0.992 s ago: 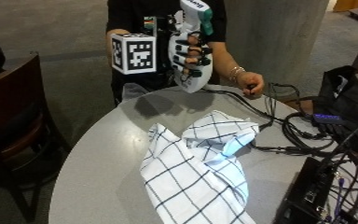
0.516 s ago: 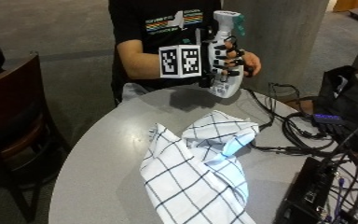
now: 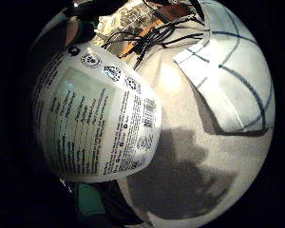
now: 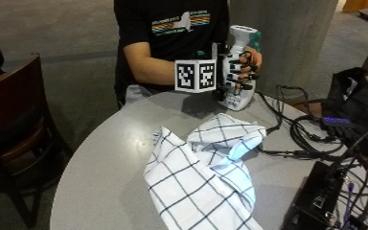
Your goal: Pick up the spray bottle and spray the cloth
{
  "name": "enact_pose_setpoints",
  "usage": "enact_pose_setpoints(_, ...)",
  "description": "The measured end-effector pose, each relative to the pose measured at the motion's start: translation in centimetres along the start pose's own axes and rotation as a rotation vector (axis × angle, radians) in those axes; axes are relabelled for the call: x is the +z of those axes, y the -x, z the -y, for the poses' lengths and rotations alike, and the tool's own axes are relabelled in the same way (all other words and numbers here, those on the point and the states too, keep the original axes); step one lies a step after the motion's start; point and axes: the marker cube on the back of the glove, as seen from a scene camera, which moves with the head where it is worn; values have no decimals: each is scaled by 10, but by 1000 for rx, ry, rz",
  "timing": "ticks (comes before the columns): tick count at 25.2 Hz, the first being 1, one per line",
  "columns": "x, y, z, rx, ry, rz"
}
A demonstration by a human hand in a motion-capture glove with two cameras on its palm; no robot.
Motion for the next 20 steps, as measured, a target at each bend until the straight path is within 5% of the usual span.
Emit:
enact_pose_setpoints(8,-16,-4,-15,-57,-85,25)
enact_pose_setpoints(20,-118,-12,-134,-112,-448,-550)
